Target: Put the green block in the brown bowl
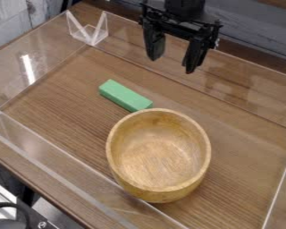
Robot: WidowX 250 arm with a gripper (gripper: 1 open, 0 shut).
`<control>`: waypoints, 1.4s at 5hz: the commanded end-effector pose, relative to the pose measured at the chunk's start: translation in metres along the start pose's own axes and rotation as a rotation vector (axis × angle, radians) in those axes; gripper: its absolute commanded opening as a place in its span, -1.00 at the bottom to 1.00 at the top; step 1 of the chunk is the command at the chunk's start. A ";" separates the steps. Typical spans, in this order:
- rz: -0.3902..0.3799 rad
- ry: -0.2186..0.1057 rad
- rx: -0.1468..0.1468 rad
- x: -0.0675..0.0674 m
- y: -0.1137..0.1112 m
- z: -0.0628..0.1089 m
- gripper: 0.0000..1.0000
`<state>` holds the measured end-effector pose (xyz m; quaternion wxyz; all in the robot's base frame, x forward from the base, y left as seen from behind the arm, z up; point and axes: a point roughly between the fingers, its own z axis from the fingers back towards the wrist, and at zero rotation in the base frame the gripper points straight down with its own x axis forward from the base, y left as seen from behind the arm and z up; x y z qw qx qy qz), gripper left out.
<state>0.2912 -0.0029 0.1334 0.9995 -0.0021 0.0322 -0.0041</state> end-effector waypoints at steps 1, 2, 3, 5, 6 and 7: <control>0.249 0.022 -0.036 -0.006 0.014 -0.013 1.00; 0.497 0.077 -0.076 -0.025 0.047 -0.044 1.00; 0.740 0.014 -0.136 -0.052 0.098 -0.051 1.00; 1.063 -0.067 -0.266 -0.048 0.091 -0.043 1.00; 1.146 -0.074 -0.297 -0.040 0.088 -0.048 1.00; 1.200 -0.074 -0.320 -0.033 0.086 -0.054 1.00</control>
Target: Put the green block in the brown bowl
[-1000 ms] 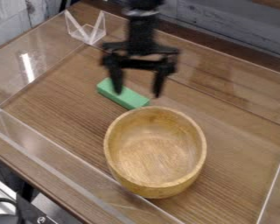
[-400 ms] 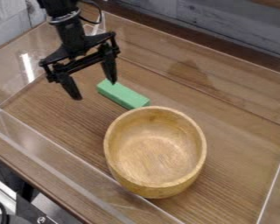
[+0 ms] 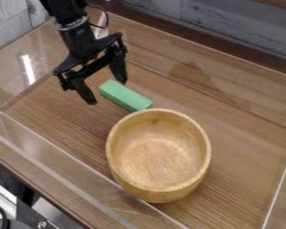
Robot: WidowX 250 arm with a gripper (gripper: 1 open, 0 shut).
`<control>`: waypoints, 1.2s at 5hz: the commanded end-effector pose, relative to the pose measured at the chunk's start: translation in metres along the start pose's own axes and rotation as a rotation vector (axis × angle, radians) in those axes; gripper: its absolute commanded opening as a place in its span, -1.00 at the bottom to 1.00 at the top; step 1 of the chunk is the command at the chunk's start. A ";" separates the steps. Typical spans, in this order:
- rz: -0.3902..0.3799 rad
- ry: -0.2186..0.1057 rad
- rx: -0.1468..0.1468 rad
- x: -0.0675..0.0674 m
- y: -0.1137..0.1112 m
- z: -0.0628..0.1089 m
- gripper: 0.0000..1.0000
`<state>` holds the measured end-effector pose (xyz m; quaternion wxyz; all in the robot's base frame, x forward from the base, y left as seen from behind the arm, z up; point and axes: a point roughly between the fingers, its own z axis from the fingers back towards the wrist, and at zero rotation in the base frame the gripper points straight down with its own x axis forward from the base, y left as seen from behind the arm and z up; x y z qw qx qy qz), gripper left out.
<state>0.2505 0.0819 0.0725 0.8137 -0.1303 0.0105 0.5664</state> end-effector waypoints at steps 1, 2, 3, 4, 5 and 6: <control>0.031 -0.019 -0.042 0.001 -0.011 0.001 1.00; 0.060 -0.014 -0.054 0.001 -0.017 -0.004 1.00; 0.087 -0.009 -0.066 0.001 -0.023 -0.009 1.00; 0.103 -0.006 -0.073 0.001 -0.028 -0.012 1.00; 0.114 -0.001 -0.075 0.002 -0.033 -0.015 1.00; 0.120 0.003 -0.072 0.003 -0.037 -0.018 1.00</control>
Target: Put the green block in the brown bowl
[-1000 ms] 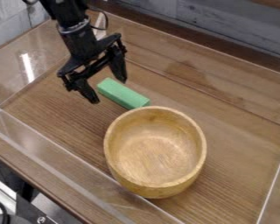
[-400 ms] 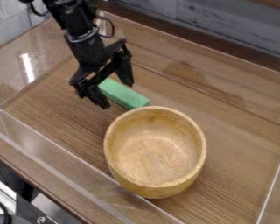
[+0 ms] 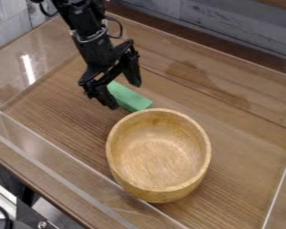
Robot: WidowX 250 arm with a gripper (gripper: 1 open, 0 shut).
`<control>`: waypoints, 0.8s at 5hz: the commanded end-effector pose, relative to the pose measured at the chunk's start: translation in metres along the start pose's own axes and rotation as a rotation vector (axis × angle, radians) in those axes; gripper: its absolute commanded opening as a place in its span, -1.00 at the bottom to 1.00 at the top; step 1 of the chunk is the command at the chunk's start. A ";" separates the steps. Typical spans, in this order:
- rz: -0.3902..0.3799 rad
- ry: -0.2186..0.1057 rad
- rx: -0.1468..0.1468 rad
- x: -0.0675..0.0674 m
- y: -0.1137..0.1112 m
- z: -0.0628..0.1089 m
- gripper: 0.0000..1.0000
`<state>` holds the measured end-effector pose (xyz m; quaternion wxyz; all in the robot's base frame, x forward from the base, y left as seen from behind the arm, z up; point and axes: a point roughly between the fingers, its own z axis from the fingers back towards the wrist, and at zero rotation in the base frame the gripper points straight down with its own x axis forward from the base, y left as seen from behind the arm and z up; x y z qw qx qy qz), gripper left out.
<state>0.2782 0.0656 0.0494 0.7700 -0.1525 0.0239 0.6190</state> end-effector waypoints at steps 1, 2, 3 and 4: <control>-0.012 -0.025 -0.036 0.003 -0.015 0.009 1.00; -0.005 -0.022 -0.032 0.005 -0.018 0.007 1.00; 0.000 -0.021 -0.027 0.006 -0.021 0.005 1.00; 0.006 -0.021 -0.023 0.008 -0.023 0.003 1.00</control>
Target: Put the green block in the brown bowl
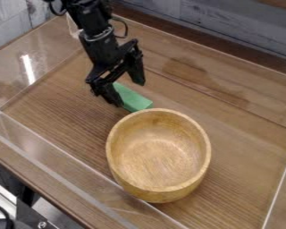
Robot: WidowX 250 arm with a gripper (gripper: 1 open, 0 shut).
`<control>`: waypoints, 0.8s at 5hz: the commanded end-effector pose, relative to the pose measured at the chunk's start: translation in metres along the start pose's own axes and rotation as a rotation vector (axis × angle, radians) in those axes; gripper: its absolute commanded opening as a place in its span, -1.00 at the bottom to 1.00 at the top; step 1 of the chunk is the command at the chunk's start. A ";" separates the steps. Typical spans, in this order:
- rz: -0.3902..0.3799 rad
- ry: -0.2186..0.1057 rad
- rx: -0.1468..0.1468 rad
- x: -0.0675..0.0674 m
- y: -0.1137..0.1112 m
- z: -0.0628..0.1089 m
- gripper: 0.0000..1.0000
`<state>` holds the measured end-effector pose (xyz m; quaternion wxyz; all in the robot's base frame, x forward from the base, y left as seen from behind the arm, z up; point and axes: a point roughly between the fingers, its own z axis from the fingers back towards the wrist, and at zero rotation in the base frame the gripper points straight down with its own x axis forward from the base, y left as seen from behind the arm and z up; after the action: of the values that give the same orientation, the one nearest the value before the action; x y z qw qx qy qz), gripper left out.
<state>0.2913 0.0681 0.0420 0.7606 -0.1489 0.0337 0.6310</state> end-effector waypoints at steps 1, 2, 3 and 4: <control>-0.020 -0.028 -0.034 0.002 -0.014 0.010 1.00; -0.013 -0.028 -0.031 0.003 -0.016 0.008 1.00; -0.006 -0.029 -0.026 0.004 -0.017 0.006 1.00; 0.007 -0.026 -0.019 0.006 -0.017 0.001 1.00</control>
<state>0.2967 0.0694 0.0291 0.7513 -0.1394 0.0478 0.6433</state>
